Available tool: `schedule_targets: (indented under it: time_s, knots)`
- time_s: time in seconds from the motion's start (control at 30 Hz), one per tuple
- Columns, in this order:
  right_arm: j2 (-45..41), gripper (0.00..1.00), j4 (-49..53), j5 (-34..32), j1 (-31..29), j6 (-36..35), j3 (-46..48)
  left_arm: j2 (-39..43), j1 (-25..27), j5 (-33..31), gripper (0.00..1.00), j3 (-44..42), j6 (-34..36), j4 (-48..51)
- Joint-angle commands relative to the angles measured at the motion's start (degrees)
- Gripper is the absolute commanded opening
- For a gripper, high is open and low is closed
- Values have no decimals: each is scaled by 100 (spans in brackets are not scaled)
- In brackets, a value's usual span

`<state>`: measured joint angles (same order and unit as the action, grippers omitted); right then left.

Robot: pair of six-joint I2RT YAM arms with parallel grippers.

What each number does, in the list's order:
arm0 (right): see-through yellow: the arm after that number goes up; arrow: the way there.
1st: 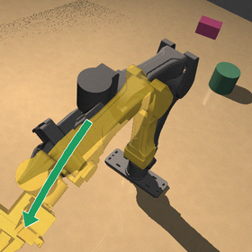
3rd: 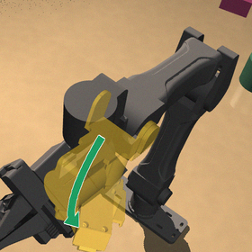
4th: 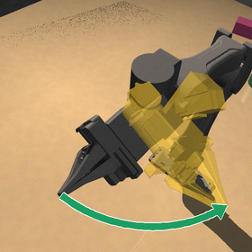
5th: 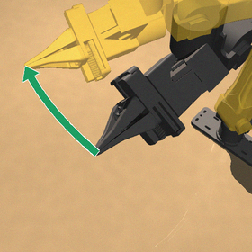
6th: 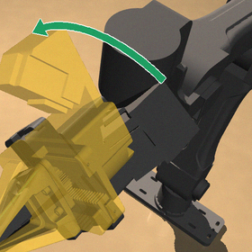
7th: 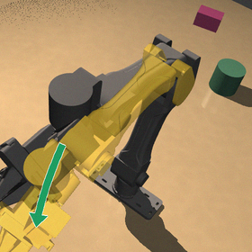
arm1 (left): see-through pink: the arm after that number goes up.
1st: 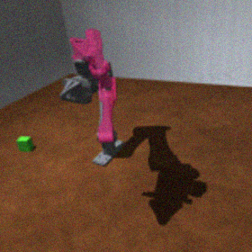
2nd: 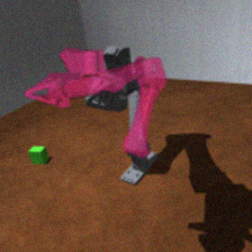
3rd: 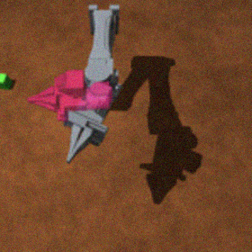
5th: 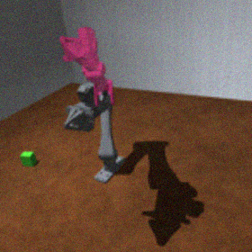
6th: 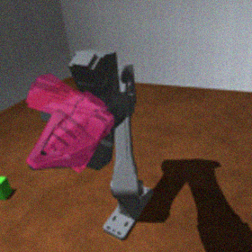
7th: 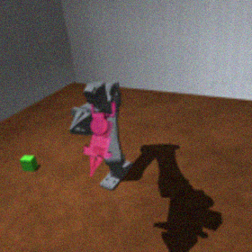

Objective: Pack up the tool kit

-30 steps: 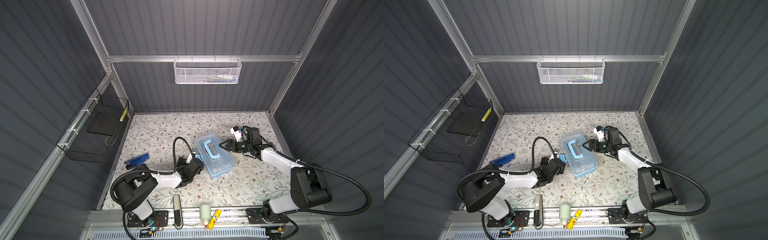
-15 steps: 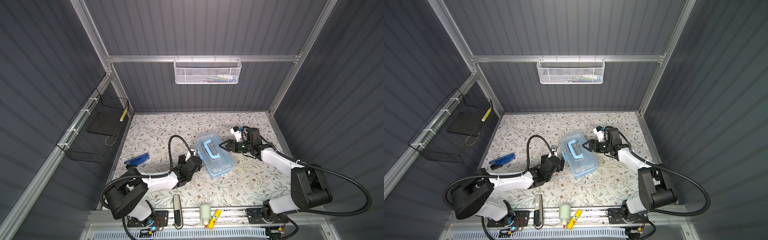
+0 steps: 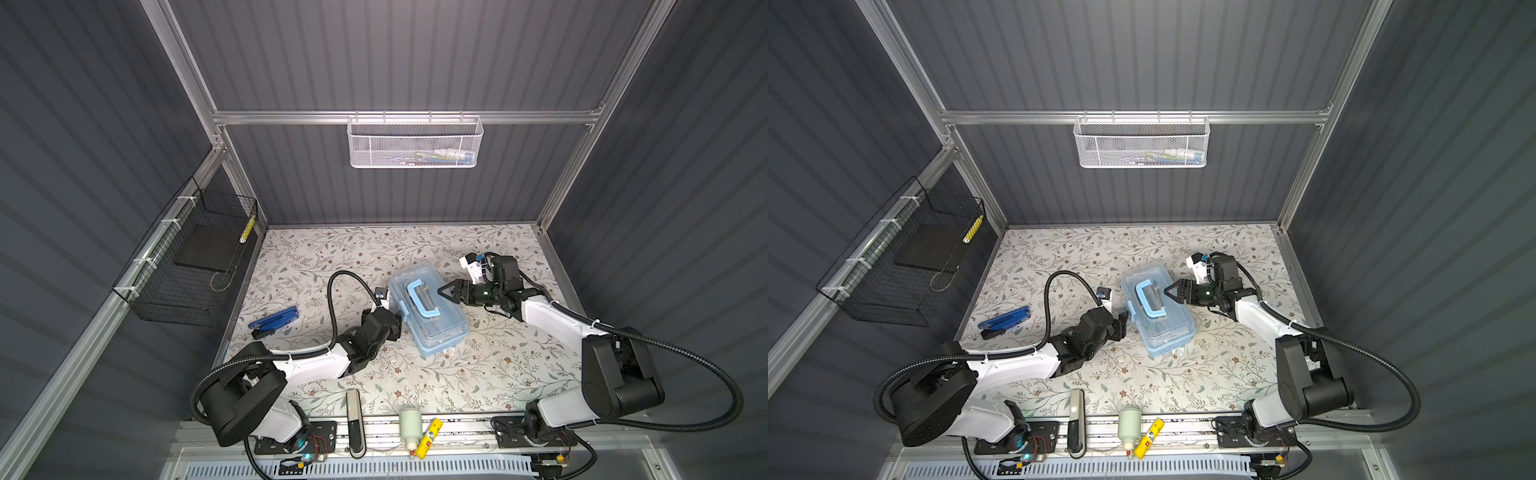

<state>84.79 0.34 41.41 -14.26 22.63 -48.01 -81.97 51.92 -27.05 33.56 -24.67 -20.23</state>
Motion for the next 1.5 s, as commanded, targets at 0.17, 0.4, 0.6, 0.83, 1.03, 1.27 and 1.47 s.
schedule_targets:
  time_s: [0.17, 0.4, 0.6, 0.83, 1.03, 1.27, 1.47]
  knots:
    - [32, 76, -148, 262, -217, 20, 107, 46, -42, 534, 69, -342, -744, -727]
    - [-5, 78, -69, 273, -234, -74, 90, 203, -51, 411, 65, -568, -988, -1012]
    - [-21, 78, -50, 260, -235, -106, 94, 150, -101, 601, 65, -755, -1251, -1541]
    - [2, 78, 49, 205, -235, -163, 64, -253, -116, 975, 61, -851, -1640, -2339]
    - [43, 78, 20, 253, -235, -163, 51, -258, -167, 1150, 61, -986, -1863, -2785]
    - [134, 78, -17, 307, -270, -136, 11, -313, -222, 1344, 59, -1175, -2180, -3349]
    - [151, 78, 80, 259, -270, -224, -42, -495, -218, 1454, 55, -1236, -2250, -3547]
